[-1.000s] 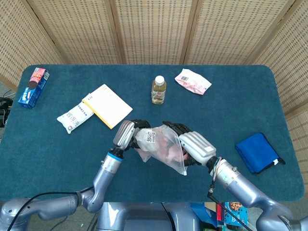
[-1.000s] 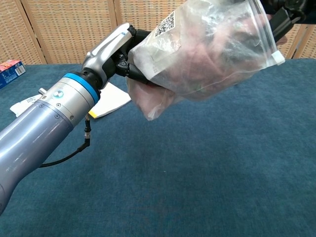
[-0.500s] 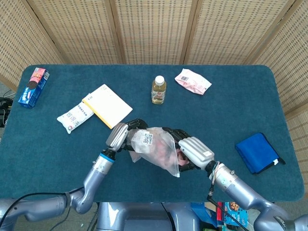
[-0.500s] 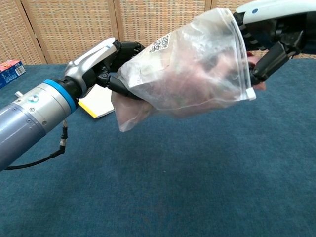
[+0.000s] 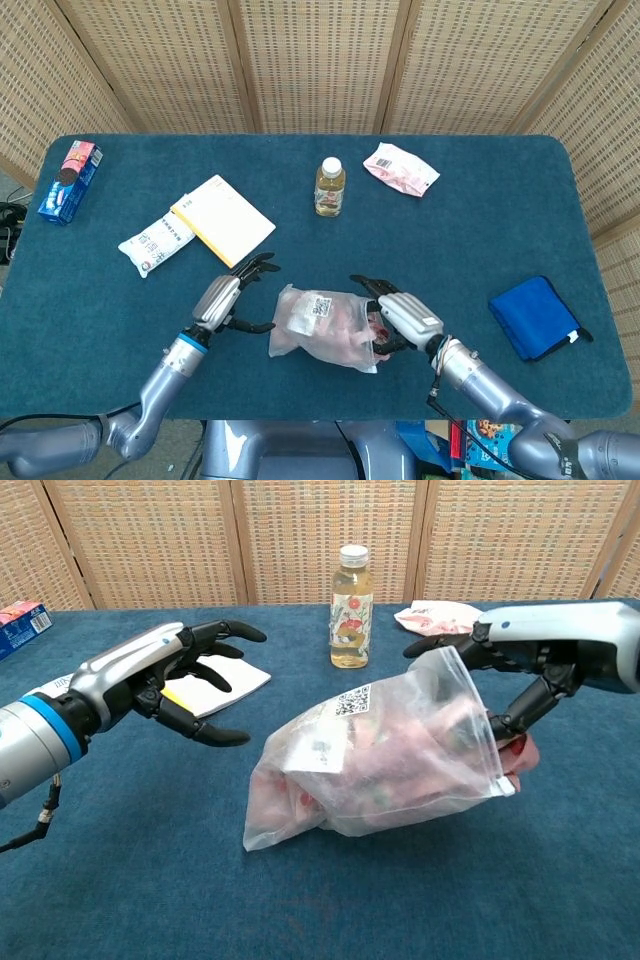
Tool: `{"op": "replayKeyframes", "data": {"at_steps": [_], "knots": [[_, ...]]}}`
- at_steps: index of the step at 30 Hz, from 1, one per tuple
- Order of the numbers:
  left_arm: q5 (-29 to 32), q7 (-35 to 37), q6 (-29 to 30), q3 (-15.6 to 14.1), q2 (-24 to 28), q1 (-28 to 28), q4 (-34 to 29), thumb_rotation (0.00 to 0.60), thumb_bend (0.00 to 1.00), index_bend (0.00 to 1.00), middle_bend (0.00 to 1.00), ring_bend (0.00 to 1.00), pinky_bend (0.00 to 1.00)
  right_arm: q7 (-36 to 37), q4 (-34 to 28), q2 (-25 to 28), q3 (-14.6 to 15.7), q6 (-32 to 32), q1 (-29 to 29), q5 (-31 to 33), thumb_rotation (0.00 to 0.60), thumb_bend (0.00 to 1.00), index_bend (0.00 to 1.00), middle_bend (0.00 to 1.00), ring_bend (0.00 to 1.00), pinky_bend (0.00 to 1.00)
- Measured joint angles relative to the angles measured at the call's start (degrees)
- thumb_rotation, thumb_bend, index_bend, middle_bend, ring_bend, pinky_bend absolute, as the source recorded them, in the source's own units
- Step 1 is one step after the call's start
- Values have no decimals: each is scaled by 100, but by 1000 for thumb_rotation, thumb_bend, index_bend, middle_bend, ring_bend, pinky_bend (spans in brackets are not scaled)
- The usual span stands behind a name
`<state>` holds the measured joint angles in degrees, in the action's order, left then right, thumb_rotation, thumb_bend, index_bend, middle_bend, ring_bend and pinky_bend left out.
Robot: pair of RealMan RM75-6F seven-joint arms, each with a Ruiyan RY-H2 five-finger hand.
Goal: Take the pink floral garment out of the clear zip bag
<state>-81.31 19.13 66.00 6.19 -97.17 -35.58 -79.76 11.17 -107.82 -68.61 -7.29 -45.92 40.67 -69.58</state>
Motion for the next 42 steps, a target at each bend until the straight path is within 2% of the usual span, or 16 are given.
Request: {"op": "replayKeyframes", "data": {"at_steps": [4, 8, 14, 23, 26, 29, 38, 42], "knots": [[-158, -291, 53, -176, 67, 84, 125, 600, 92, 17, 0, 0, 64, -64, 683, -379, 139, 71, -20, 54, 600, 1000, 682, 0, 0, 0], [-340, -452, 250, -248, 167, 169, 185, 600, 92, 17, 0, 0, 34, -17, 1082, -562, 229, 152, -71, 88, 600, 1000, 682, 0, 0, 0], [-573, -914, 254, -269, 384, 90, 344, 600, 94, 58, 0, 0, 0, 112, 1117, -480, 256, 155, -144, -94, 600, 1000, 682, 0, 0, 0], [-684, -2510, -683, -277, 689, -476, 507, 600, 99, 168, 0, 0, 0, -52, 976, -398, 277, 145, -154, -226, 600, 1000, 682, 0, 0, 0], [-502, -3006, -1055, -198, 576, -653, 640, 600, 116, 217, 0, 0, 0, -70, 971, -438, 282, 160, -159, -210, 600, 1000, 682, 0, 0, 0], [-214, -3134, -1246, -53, 337, -777, 822, 600, 153, 287, 0, 0, 0, -90, 981, -442, 288, 159, -167, -217, 600, 1000, 682, 0, 0, 0], [246, -3331, -1528, 264, -317, -1092, 1425, 600, 328, 322, 0, 0, 4, 63, 967, -393, 271, 183, -204, -275, 600, 1000, 685, 0, 0, 0], [278, -3216, -1546, 293, -469, -1168, 1534, 600, 348, 342, 0, 0, 4, 119, 958, -377, 270, 190, -214, -338, 600, 1000, 685, 0, 0, 0]]}}
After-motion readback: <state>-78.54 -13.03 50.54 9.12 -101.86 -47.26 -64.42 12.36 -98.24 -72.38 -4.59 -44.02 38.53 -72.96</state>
